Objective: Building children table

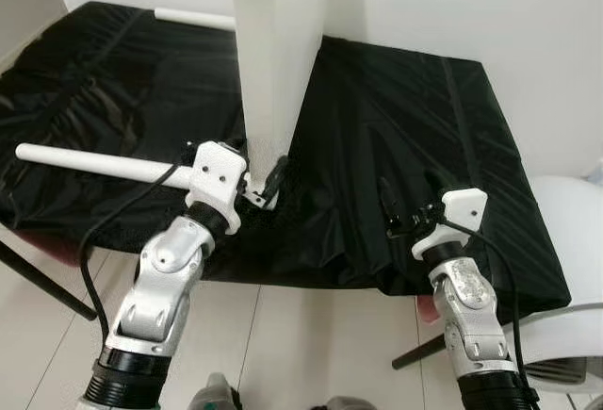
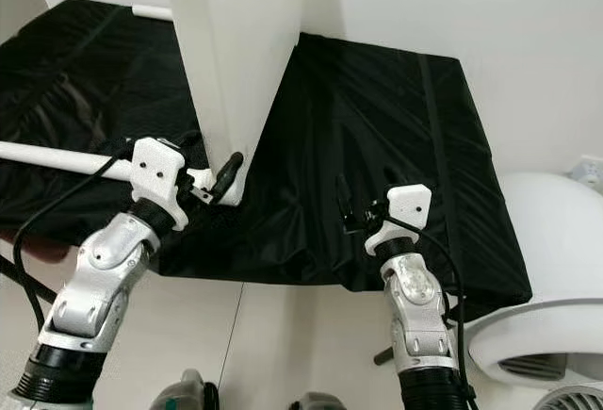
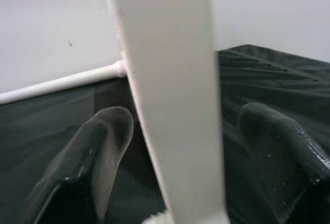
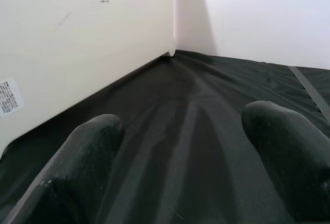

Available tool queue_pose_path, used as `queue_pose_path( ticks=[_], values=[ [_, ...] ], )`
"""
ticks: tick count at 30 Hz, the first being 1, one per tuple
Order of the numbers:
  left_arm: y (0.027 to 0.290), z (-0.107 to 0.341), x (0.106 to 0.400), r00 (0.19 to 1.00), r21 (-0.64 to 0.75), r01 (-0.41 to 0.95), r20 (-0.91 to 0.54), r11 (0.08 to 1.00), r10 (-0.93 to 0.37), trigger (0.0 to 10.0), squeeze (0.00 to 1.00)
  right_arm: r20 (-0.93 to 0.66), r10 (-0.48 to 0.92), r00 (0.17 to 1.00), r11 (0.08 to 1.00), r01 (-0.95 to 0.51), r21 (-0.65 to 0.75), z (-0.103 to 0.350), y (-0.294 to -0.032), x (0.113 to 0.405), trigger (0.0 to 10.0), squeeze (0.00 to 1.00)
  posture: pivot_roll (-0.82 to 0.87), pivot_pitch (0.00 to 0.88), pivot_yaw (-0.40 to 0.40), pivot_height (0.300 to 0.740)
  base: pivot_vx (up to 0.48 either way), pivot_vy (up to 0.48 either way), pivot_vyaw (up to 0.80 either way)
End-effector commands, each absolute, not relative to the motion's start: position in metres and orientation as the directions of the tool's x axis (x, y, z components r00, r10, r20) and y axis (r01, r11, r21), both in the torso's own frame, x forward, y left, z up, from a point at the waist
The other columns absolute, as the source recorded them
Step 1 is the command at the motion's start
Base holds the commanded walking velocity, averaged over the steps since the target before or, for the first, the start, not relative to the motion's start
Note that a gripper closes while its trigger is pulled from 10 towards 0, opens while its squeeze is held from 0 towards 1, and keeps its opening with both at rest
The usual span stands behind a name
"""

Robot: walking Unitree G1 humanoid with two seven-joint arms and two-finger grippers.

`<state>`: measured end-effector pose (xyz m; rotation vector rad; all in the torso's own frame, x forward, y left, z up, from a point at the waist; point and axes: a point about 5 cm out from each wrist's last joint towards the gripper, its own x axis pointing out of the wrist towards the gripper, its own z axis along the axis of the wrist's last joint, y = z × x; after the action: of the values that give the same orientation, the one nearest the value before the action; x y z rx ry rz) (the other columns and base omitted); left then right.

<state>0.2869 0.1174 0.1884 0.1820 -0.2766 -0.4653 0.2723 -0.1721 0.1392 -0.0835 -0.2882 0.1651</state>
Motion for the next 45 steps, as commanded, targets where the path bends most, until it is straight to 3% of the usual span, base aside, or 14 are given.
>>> queue_pose_path(
  ticks=[1, 10, 21, 24, 26, 33, 45],
  values=[
    [0.123, 0.188, 0.297, 0.889, 0.233, 0.363, 0.203, 0.902, -0.41, 10.0, 0.0, 0.271, 0.161, 0.949, 0.986, -0.14, -0.093, 0.139, -0.172, 0.27, 10.0, 0.0, -0.02, 0.066, -0.034, 0.74, 0.0, 0.0, 0.0],
    [0.127, 0.194, 0.305, 0.915, 0.208, 0.299, 0.214, 0.931, -0.342, 10.0, 0.0, 0.271, 0.159, 0.949, 0.986, -0.14, -0.089, 0.138, -0.171, 0.27, 10.0, 0.0, -0.03, 0.054, -0.031, 0.74, 0.0, 0.0, 0.0],
    [0.104, 0.204, 0.318, 0.934, 0.154, 0.243, 0.231, 0.958, -0.274, 10.0, 0.0, 0.277, 0.161, 0.947, 0.987, -0.147, -0.07, 0.139, -0.163, 0.272, 10.0, 0.0, -0.03, 0.044, -0.029, 0.74, 0.0, 0.0, 0.0],
    [0.097, 0.205, 0.316, 0.927, 0.146, 0.272, 0.225, 0.951, -0.299, 10.0, 0.0, 0.28, 0.234, 0.931, 0.972, -0.223, -0.07, 0.14, -0.151, 0.271, 10.0, 0.0, -0.03, 0.036, -0.024, 0.74, 0.0, 0.0, 0.0],
    [0.097, 0.201, 0.307, 0.908, 0.155, 0.335, 0.209, 0.929, -0.362, 10.0, 0.0, 0.257, 0.374, 0.891, 0.927, -0.363, -0.088, 0.139, -0.135, 0.265, 10.0, 0.0, -0.03, 0.036, -0.021, 0.74, 0.0, 0.0, 0.0],
    [0.104, 0.192, 0.301, 0.913, 0.188, 0.341, 0.168, 0.921, -0.372, 10.0, 0.0, 0.22, 0.484, 0.847, 0.875, -0.469, -0.121, 0.133, -0.124, 0.261, 10.0, 0.0, -0.01, 0.036, -0.028, 0.74, 0.0, 0.0, 0.0],
    [0.094, 0.201, 0.322, 0.98, 0.183, 0.135, 0.119, 0.974, -0.158, 10.0, 0.0, 0.233, 0.457, 0.858, 0.889, -0.452, -0.08, 0.134, -0.122, 0.262, 10.0, 0.0, -0.01, 0.038, -0.021, 0.74, 0.0, 0.0, 0.0]
  ],
)
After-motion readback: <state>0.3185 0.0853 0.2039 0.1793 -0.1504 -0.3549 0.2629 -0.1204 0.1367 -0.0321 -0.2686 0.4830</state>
